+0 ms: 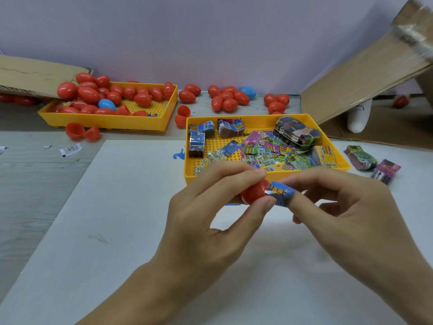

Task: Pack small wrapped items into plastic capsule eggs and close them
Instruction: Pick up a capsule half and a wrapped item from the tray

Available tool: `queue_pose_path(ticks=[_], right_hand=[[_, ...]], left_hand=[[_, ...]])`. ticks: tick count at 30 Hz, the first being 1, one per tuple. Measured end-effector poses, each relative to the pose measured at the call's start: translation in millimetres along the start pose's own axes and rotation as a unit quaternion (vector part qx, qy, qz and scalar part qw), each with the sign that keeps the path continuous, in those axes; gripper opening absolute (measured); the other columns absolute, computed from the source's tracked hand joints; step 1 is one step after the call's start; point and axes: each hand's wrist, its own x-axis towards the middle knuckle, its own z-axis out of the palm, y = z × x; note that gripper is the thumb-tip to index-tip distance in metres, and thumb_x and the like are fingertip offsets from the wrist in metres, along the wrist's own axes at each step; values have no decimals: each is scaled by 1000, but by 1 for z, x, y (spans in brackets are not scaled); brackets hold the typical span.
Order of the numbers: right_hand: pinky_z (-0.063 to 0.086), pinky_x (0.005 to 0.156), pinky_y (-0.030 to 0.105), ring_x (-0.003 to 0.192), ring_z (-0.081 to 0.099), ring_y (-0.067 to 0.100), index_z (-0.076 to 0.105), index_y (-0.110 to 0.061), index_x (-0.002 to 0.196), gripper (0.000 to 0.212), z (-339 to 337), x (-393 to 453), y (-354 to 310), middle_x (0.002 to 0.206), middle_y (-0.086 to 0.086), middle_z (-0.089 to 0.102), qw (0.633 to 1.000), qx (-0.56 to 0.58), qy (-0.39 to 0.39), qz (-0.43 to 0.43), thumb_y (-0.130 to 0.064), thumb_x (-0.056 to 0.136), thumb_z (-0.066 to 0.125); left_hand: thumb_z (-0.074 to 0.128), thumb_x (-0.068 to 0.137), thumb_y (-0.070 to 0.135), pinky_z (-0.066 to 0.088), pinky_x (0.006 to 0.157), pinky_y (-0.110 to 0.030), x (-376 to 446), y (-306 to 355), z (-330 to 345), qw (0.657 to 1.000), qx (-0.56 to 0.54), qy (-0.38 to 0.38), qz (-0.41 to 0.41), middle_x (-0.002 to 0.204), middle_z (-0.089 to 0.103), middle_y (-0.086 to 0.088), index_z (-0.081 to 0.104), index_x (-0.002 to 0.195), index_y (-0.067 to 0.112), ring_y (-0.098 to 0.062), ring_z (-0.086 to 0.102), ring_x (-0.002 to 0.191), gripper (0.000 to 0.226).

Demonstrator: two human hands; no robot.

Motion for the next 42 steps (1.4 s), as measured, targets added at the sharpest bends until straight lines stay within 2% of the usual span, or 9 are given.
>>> queue_pose_path(ticks=[4,10,15,20,26,34,36,39,42], right_hand=[[49,46,42,58,65,17,75,-34,76,10,3,-2,0,73,-10,69,1000,16,0,9,-27,73,68],[48,46,40,49,58,16,73,-36,80,28,5,1,1,65,-5,67,998,45,-12,39,-53,61,59],[39,42,17,40,50,7,74,-29,75,8,2,2,5,56,2,65,994,78,-25,74,-28,69,69],[33,39,10,35,47,4,73,-20,71,6,1,3,7,50,4,59,989,105,-47,92,-16,74,75],[36,42,16,45,47,5,74,-26,71,10,0,5,7,52,5,59,989,91,-64,93,-27,67,65],[35,43,13,48,46,5,77,-32,82,15,-7,8,6,61,-2,64,990,108,-80,51,-20,75,82],[40,42,18,49,52,8,76,-37,82,12,-8,7,4,62,-9,66,994,70,-71,37,-29,73,75],[49,46,37,61,60,15,75,-38,81,13,-8,5,1,73,-14,69,999,-7,-32,14,-32,72,68],[48,41,31,60,64,15,75,-38,87,18,-6,3,0,75,-11,70,999,25,-40,13,-32,73,65]], left_hand=[[73,86,16,58,75,-29,0,-2,-1,1000,5,3,-1,103,66,-8,70,108,4,-20,66,96,26],[75,83,21,59,77,-28,1,-1,-1,999,-20,-9,-25,107,64,-6,67,114,12,-20,66,99,33],[75,83,19,59,77,-28,1,-1,-1,999,-27,-13,-30,108,64,-6,67,115,13,-21,66,99,33],[74,83,19,58,76,-28,1,-1,-1,999,-22,-22,-23,108,63,-6,66,115,15,-17,66,96,33],[78,81,14,59,75,-27,-1,-1,1,999,-36,-24,-32,106,64,-9,68,114,12,-16,67,94,34],[75,79,9,59,74,-25,-1,2,4,995,-89,4,-38,103,66,-7,67,111,12,-21,68,92,33],[75,79,8,59,74,-26,-2,2,4,996,-85,7,-31,104,67,-6,67,110,13,-21,68,92,32],[74,79,8,59,75,-28,-2,3,4,996,-86,6,-26,106,67,-4,67,110,14,-21,68,95,32],[75,80,9,59,78,-26,-2,3,4,994,-97,-4,-39,107,66,-5,67,112,13,-22,68,98,33]])
